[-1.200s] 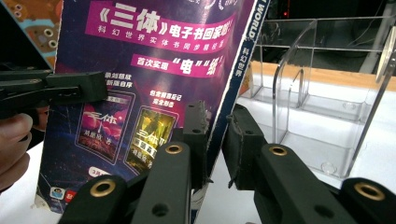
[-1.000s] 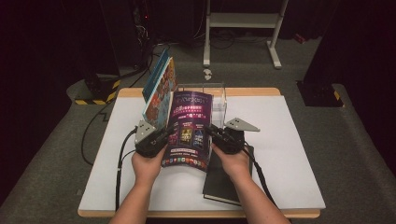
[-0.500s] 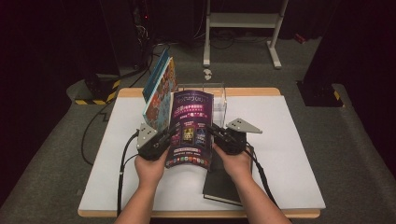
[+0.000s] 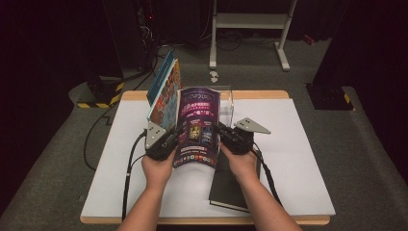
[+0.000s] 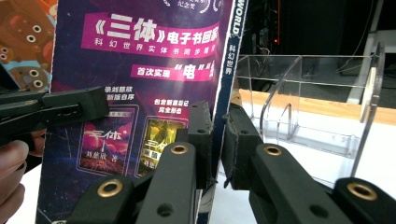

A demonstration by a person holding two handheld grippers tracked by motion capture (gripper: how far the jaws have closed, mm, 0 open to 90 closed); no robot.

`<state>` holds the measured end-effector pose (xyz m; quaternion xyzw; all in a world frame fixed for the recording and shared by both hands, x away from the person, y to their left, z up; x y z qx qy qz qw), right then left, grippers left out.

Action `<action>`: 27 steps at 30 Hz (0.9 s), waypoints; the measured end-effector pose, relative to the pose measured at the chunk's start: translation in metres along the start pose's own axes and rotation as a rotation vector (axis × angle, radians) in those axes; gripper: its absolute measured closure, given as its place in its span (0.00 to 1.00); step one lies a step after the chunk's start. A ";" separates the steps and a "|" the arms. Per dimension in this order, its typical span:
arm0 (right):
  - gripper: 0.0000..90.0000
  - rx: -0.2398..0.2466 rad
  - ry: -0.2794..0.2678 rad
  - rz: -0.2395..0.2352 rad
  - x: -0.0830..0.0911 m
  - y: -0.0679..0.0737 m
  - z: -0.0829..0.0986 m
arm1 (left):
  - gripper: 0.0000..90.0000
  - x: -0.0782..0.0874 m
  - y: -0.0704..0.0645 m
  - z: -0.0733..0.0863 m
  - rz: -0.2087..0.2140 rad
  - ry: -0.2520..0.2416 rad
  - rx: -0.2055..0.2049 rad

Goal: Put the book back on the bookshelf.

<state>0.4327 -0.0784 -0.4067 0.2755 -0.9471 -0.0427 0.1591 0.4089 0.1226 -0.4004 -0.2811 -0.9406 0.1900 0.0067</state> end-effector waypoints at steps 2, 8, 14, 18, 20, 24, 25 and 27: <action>0.92 -0.001 -0.007 -0.005 -0.004 0.001 0.000 | 0.93 0.001 0.001 0.000 -0.009 -0.006 -0.015; 0.91 0.016 -0.009 -0.016 -0.011 0.008 0.008 | 0.93 0.007 0.009 0.007 -0.017 -0.003 -0.020; 0.91 0.038 0.000 -0.019 -0.012 0.011 0.016 | 0.93 0.011 0.014 0.017 -0.021 0.007 -0.007; 0.91 0.046 0.006 -0.018 -0.011 0.011 0.024 | 0.93 0.015 0.016 0.023 -0.019 0.013 -0.007; 0.91 0.040 -0.009 -0.023 -0.009 0.011 0.026 | 0.93 0.017 0.016 0.024 -0.011 -0.003 0.001; 0.91 0.050 -0.016 -0.027 -0.002 0.014 0.027 | 0.92 0.024 0.014 0.025 0.002 -0.007 -0.006; 0.92 0.049 -0.017 -0.030 0.000 0.014 0.028 | 0.92 0.027 0.014 0.025 0.007 -0.005 -0.004; 0.92 0.046 -0.020 -0.037 0.004 0.014 0.029 | 0.91 0.032 0.013 0.025 0.013 -0.006 0.004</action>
Point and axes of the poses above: each handheld gripper's, and its own axes: x roughly backward along the jaws, z roughly out of its underside, y roughly to its left, the point moved 3 cm from there along -x, roughly forward along the jaws, and after that the axes turned 9 degrees about z, right-handed, at the moved point
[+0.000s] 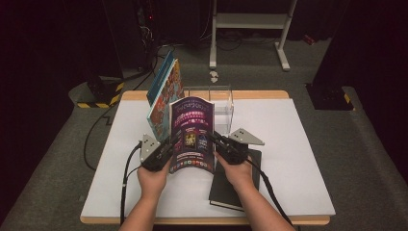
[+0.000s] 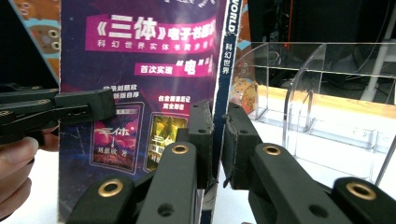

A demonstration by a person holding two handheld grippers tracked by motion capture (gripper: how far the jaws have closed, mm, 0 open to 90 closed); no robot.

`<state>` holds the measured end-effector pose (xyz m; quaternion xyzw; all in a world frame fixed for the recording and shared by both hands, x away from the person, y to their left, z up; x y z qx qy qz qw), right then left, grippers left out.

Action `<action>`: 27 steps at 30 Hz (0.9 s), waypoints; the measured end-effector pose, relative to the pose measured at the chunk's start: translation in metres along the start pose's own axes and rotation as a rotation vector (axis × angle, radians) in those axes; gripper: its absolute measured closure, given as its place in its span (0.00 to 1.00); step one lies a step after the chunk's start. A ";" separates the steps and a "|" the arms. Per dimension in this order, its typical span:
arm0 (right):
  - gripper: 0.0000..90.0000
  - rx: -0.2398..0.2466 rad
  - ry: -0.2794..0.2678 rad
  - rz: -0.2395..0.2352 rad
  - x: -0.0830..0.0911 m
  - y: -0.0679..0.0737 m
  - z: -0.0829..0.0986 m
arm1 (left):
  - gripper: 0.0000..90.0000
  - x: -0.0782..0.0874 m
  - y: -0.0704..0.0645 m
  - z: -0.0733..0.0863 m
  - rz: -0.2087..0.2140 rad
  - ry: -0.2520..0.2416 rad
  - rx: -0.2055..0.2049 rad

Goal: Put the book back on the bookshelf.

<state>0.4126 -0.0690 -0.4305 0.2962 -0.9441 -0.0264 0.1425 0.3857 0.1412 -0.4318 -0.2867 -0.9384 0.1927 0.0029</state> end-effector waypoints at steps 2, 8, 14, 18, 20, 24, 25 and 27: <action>0.92 0.000 -0.003 -0.005 0.005 0.001 0.001 | 0.91 0.005 -0.001 0.000 0.004 -0.002 -0.003; 0.92 0.023 -0.018 -0.013 0.019 0.009 0.006 | 0.90 0.020 -0.004 0.003 0.017 -0.001 -0.006; 0.92 0.045 -0.029 -0.020 0.033 0.018 0.011 | 0.87 0.031 -0.006 0.007 0.021 -0.012 -0.014; 0.92 0.062 -0.037 -0.024 0.040 0.022 0.015 | 0.83 0.037 -0.006 0.009 0.020 -0.015 -0.021; 0.91 0.072 -0.039 -0.025 0.043 0.024 0.016 | 0.79 0.040 -0.005 0.010 0.017 -0.016 -0.022; 0.88 0.074 -0.035 -0.036 0.048 0.027 0.018 | 0.69 0.044 -0.003 0.012 0.018 -0.028 -0.007; 0.85 0.075 -0.033 -0.038 0.049 0.028 0.018 | 0.67 0.045 -0.003 0.012 0.021 -0.026 -0.009; 0.77 0.074 -0.029 -0.049 0.050 0.028 0.018 | 0.64 0.046 -0.004 0.014 0.018 -0.025 -0.028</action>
Point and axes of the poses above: each handheld gripper's, and its own axes: x roughly backward along the jaws, z roughly out of its underside, y roughly to its left, the point moved 3 cm from there along -x, roughly forward along the jaws, and after that the axes turned 9 degrees about z, right-handed, at the moved point
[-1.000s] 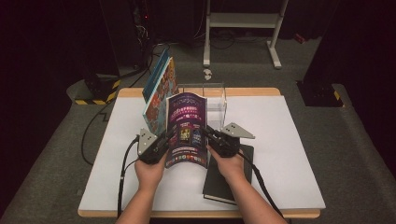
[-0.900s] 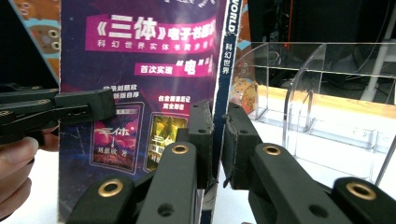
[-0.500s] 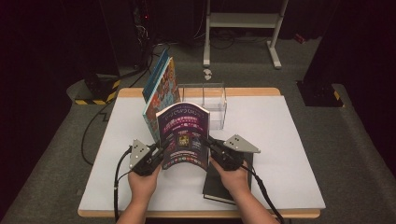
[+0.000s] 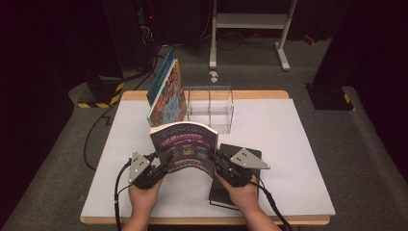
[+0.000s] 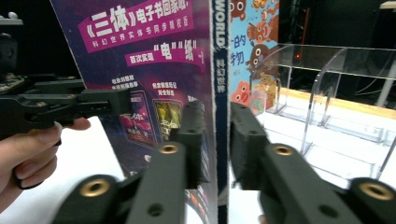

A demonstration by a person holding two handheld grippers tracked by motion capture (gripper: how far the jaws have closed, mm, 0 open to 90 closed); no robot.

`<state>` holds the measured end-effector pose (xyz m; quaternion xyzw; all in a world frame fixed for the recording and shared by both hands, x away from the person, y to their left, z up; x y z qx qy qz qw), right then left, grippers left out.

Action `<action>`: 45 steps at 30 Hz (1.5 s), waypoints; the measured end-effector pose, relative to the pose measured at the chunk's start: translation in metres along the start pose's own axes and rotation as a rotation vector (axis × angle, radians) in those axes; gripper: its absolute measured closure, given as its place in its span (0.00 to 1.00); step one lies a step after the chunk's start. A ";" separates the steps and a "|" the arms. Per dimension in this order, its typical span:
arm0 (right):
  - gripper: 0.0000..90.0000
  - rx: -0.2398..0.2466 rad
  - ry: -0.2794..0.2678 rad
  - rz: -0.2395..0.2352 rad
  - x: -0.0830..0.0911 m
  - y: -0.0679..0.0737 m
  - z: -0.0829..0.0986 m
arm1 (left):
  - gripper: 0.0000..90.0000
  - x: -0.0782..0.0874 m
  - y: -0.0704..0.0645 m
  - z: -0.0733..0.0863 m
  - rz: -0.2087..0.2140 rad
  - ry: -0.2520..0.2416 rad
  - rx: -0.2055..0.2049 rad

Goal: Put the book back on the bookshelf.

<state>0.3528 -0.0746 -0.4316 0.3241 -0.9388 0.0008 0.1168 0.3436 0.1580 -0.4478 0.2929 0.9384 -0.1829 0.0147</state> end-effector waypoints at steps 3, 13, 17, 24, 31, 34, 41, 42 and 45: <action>0.62 -0.013 0.022 -0.030 -0.002 -0.002 -0.002 | 0.60 0.001 -0.001 0.002 0.002 0.003 -0.005; 0.57 0.029 0.009 -0.100 -0.019 0.000 -0.032 | 0.42 0.009 0.009 0.008 -0.026 0.013 0.010; 0.67 0.036 -0.006 -0.105 -0.023 0.003 -0.043 | 0.41 0.015 0.011 0.014 -0.025 0.016 0.040; 0.91 0.095 -0.031 -0.107 -0.017 0.009 -0.045 | 0.41 0.018 0.014 0.017 -0.029 0.037 0.052; 0.93 0.113 -0.051 -0.076 -0.013 0.013 -0.043 | 0.41 0.019 0.018 0.016 -0.044 0.030 0.067; 0.93 0.076 -0.059 -0.058 -0.014 0.009 -0.043 | 0.41 0.019 0.021 0.016 -0.051 0.028 0.074; 0.93 0.025 -0.101 0.001 -0.013 0.003 -0.046 | 0.41 0.020 0.023 0.015 -0.053 0.030 0.074; 0.93 0.019 -0.109 0.013 -0.013 0.002 -0.047 | 0.41 0.020 0.023 0.015 -0.053 0.034 0.070; 0.93 0.012 -0.128 0.043 -0.012 0.001 -0.050 | 0.41 0.020 0.023 0.015 -0.055 0.033 0.077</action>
Point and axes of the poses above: each handheld gripper's, and its own axes: x roughly backward along the jaws, z roughly out of its underside, y roughly to its left, the point moved 3 cm from there along -x, roughly forward along the jaws, and after that the axes turned 9 degrees about z, right-handed, at the moved point
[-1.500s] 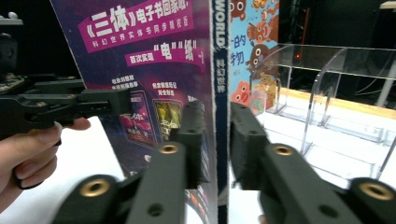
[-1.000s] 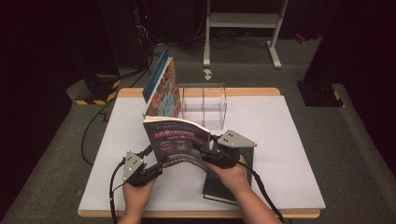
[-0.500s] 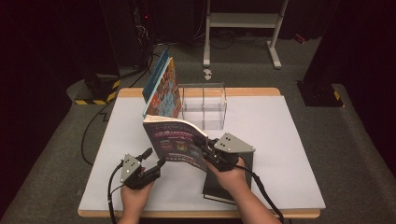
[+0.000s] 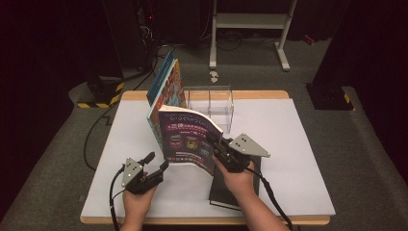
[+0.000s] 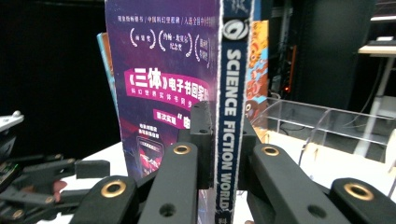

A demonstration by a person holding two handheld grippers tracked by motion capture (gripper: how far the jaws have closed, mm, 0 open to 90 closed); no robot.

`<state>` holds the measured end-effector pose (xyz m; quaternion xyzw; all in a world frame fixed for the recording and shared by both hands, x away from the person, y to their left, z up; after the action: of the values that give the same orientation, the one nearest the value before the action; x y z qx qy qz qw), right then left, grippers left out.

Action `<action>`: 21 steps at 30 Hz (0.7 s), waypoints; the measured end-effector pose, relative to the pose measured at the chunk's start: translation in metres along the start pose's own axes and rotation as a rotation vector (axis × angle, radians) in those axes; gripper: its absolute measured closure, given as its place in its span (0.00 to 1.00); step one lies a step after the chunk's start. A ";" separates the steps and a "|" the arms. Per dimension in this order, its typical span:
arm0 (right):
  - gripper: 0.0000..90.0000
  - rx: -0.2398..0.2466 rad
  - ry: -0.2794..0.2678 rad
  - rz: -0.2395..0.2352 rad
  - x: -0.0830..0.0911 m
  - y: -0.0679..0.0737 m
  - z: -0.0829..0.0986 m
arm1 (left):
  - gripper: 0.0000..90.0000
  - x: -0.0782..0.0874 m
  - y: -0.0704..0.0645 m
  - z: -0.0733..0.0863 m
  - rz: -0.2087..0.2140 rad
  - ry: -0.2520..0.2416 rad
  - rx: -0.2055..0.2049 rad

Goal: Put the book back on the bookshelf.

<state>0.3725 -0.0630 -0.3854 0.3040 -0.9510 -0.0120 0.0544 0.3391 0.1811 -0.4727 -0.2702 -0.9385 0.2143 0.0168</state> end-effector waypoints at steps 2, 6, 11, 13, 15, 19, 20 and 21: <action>0.93 -0.001 -0.006 0.019 -0.001 -0.001 -0.001 | 0.41 0.000 0.000 0.000 -0.001 0.002 0.005; 0.93 -0.016 -0.009 0.051 -0.002 -0.006 -0.003 | 0.41 0.000 0.001 0.000 -0.001 0.007 0.001; 0.93 -0.022 -0.007 0.082 -0.004 -0.011 -0.004 | 0.41 0.000 0.002 0.000 -0.002 0.009 0.005; 0.93 -0.024 -0.007 0.099 -0.005 -0.012 -0.004 | 0.41 0.000 0.002 0.000 -0.002 0.008 0.008; 0.93 -0.038 -0.007 0.106 -0.006 -0.014 -0.004 | 0.41 0.000 0.002 0.000 -0.001 0.012 0.008; 0.93 -0.041 -0.007 0.134 -0.008 -0.014 -0.003 | 0.41 -0.001 0.002 0.002 0.001 0.016 0.011; 0.93 -0.036 -0.008 0.142 -0.008 -0.012 -0.002 | 0.41 -0.002 0.002 0.002 0.001 0.017 0.013; 0.93 -0.028 -0.010 0.146 -0.009 -0.011 -0.002 | 0.41 -0.002 0.002 0.002 0.002 0.019 0.012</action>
<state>0.3857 -0.0665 -0.3852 0.2328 -0.9707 -0.0229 0.0547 0.3411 0.1807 -0.4754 -0.2729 -0.9368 0.2173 0.0274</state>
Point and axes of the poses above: each handheld gripper's, and its own axes: x roughly backward along the jaws, z roughly out of its underside, y roughly to its left, the point moved 3 cm from there along -x, roughly forward along the jaws, and after that the axes turned 9 degrees about z, right-handed, at the moved point
